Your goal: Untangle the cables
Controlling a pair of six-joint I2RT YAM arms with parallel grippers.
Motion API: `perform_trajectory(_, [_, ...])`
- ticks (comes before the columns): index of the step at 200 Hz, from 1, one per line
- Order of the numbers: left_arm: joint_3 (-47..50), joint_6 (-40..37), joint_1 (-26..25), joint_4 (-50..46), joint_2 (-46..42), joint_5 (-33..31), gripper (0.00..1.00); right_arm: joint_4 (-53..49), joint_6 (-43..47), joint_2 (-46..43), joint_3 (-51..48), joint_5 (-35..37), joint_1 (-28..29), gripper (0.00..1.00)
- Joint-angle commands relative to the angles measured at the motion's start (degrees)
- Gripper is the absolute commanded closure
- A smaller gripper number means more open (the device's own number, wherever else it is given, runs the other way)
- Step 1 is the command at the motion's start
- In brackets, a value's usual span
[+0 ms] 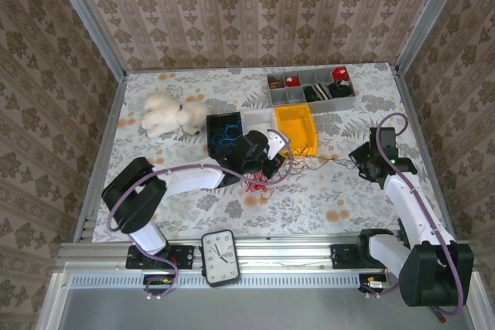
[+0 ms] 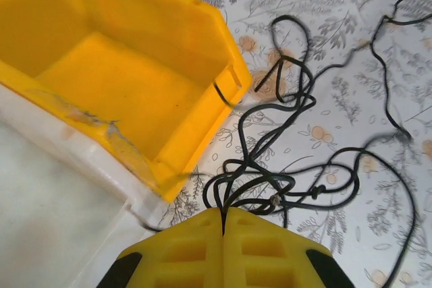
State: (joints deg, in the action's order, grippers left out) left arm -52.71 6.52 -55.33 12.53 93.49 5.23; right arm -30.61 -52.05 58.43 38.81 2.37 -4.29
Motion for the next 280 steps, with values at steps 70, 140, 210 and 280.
perform_trajectory(70, [14.9,0.9,7.4,-12.1,-21.4,1.6,1.0,-6.7,3.8,-0.3,-1.2,3.9,-12.2,1.0])
perform_trajectory(140, [15.4,3.8,5.7,-8.4,-20.0,0.4,1.0,-1.6,8.7,2.3,0.3,-4.4,-12.1,1.0])
perform_trajectory(210, [12.7,5.9,5.9,-3.7,-23.4,0.2,1.0,8.2,11.8,-5.8,7.0,-11.5,-2.1,1.0])
perform_trajectory(280, [13.8,16.7,5.8,-2.2,-19.2,-15.9,1.0,14.0,12.7,5.1,29.4,-7.4,12.5,1.0])
